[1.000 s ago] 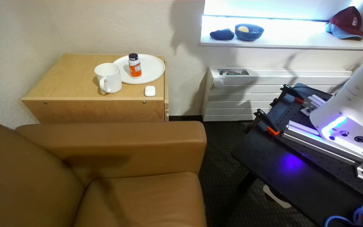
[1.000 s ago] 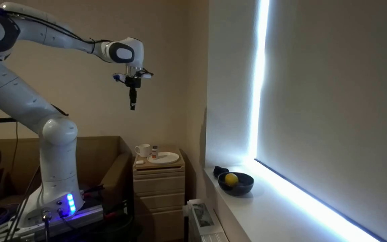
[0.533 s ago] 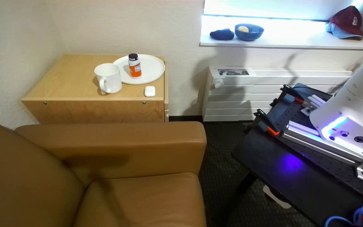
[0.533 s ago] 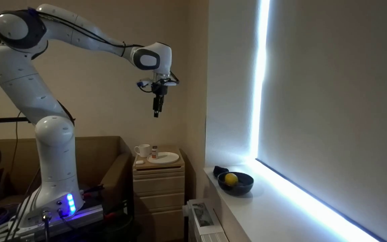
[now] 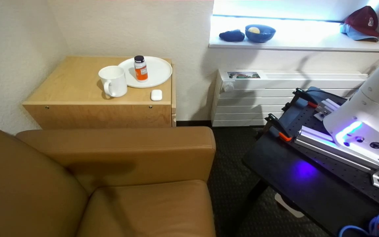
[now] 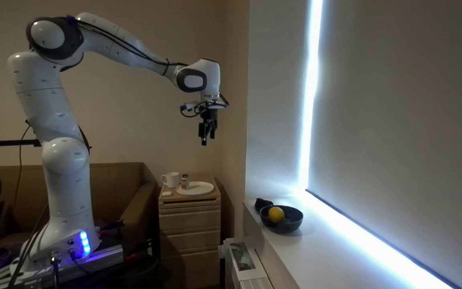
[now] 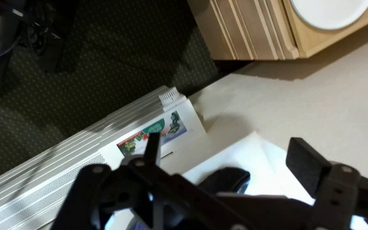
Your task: Remove the black sock from the windowsill and place it on the white tray on top of the nightstand
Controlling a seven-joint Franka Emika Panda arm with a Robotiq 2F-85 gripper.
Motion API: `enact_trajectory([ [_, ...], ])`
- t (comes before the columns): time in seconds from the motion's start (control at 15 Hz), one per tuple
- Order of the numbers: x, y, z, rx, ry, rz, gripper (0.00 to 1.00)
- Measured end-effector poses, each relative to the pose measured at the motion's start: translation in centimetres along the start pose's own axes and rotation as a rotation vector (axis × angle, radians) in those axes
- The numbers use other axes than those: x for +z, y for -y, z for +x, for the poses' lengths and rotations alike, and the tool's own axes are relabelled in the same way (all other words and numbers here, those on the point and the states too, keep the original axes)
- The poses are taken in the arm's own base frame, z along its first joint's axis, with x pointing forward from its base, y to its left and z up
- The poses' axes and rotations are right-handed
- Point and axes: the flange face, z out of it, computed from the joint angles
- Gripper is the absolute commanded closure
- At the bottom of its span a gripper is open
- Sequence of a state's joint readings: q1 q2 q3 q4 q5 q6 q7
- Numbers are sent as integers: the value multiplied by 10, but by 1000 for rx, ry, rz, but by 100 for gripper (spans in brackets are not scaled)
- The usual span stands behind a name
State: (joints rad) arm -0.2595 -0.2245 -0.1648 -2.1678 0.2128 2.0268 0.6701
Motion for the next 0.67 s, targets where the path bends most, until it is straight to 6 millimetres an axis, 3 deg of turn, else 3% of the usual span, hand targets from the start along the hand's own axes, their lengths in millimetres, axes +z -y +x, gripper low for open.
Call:
enact_trajectory([
  [0.2,29,14,63,168,-53,25,0],
  [0.33,47,24,90,285,-62,26,0],
  [0.67,41,32,97,352,-79,36,0],
])
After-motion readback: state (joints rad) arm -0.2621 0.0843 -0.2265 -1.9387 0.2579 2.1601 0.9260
